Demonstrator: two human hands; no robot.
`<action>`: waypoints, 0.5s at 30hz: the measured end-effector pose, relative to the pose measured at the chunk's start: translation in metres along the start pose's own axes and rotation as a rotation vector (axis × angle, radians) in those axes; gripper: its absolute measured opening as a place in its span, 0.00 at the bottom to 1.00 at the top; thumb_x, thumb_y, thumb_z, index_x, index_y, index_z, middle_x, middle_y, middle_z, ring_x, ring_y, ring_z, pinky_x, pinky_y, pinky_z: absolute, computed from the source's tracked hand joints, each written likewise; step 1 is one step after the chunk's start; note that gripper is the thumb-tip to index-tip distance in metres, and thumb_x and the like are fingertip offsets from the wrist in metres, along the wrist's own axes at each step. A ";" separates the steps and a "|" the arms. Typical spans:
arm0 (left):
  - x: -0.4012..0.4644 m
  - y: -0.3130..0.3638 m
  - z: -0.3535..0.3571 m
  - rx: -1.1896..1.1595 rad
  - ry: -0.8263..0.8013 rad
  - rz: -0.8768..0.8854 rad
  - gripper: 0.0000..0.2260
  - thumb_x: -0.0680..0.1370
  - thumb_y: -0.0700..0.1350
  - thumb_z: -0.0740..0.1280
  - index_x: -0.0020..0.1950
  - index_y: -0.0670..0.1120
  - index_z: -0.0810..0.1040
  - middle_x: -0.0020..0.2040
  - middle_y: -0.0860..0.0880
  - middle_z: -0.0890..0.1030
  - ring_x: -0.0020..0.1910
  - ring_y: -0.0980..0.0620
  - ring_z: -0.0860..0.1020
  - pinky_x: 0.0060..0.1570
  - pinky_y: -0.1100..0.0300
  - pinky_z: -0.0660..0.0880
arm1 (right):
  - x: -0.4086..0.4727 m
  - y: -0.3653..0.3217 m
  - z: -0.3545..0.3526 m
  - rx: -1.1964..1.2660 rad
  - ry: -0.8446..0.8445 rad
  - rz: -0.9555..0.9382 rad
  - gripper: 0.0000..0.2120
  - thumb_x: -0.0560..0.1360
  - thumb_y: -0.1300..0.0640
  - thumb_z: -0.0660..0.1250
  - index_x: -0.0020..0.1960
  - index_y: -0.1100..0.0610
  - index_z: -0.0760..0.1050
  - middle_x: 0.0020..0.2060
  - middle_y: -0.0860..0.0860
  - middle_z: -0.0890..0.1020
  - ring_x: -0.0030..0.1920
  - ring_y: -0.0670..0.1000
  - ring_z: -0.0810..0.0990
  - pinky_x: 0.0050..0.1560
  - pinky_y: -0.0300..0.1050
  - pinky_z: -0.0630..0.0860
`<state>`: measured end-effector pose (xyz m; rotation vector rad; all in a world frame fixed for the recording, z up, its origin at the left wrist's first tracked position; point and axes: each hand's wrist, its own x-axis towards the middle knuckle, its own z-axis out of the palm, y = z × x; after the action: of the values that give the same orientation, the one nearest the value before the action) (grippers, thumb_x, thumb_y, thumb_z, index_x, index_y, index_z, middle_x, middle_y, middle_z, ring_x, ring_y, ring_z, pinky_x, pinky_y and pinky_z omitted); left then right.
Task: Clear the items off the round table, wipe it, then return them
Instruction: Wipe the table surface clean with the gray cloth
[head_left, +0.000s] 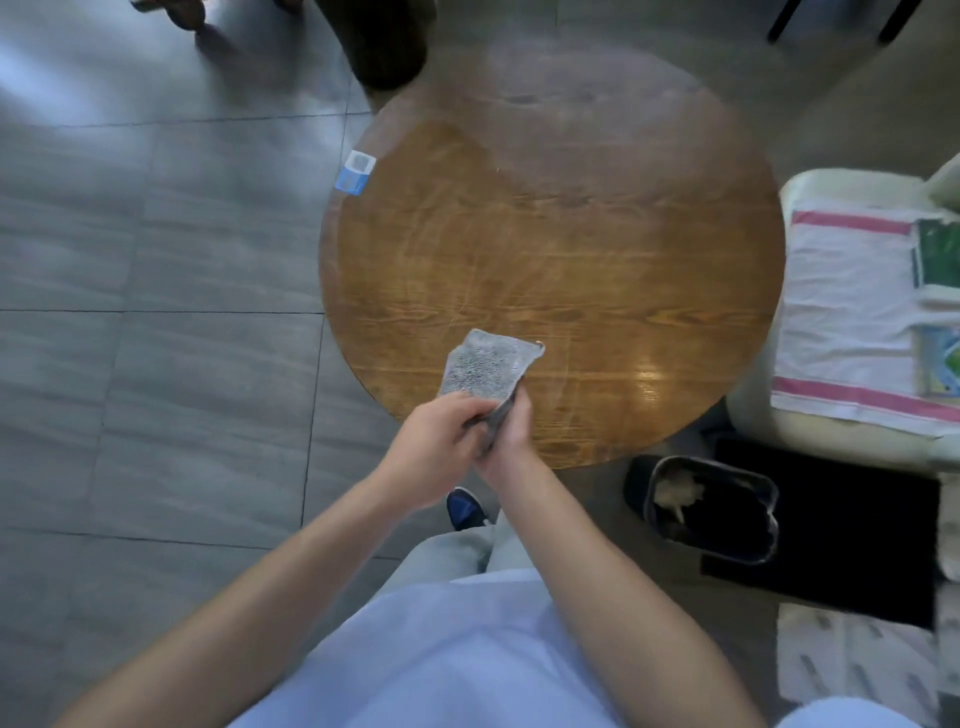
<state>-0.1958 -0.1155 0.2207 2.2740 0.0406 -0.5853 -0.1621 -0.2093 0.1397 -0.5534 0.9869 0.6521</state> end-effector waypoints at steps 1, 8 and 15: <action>0.008 0.005 0.005 0.025 -0.043 0.010 0.17 0.75 0.43 0.61 0.58 0.44 0.85 0.49 0.48 0.84 0.51 0.48 0.80 0.53 0.52 0.76 | 0.002 -0.011 -0.006 0.057 0.007 0.015 0.28 0.84 0.40 0.51 0.47 0.57 0.82 0.38 0.54 0.86 0.43 0.54 0.83 0.48 0.46 0.78; 0.048 0.031 0.031 0.176 -0.296 0.165 0.18 0.81 0.50 0.64 0.71 0.49 0.77 0.58 0.50 0.81 0.55 0.49 0.80 0.55 0.53 0.77 | 0.019 -0.059 -0.054 0.072 0.001 -0.084 0.19 0.86 0.46 0.56 0.46 0.56 0.77 0.36 0.52 0.82 0.36 0.49 0.83 0.38 0.35 0.79; 0.088 -0.094 0.003 0.313 0.091 -0.081 0.26 0.81 0.43 0.67 0.79 0.44 0.66 0.78 0.45 0.67 0.74 0.45 0.70 0.72 0.50 0.69 | 0.010 -0.140 -0.101 0.209 -0.076 -0.504 0.28 0.64 0.43 0.81 0.59 0.54 0.82 0.54 0.54 0.84 0.53 0.57 0.84 0.57 0.53 0.81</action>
<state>-0.1379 -0.0642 0.1175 2.6131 0.0922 -0.5614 -0.1157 -0.3723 0.1044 -0.5591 0.7896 0.1176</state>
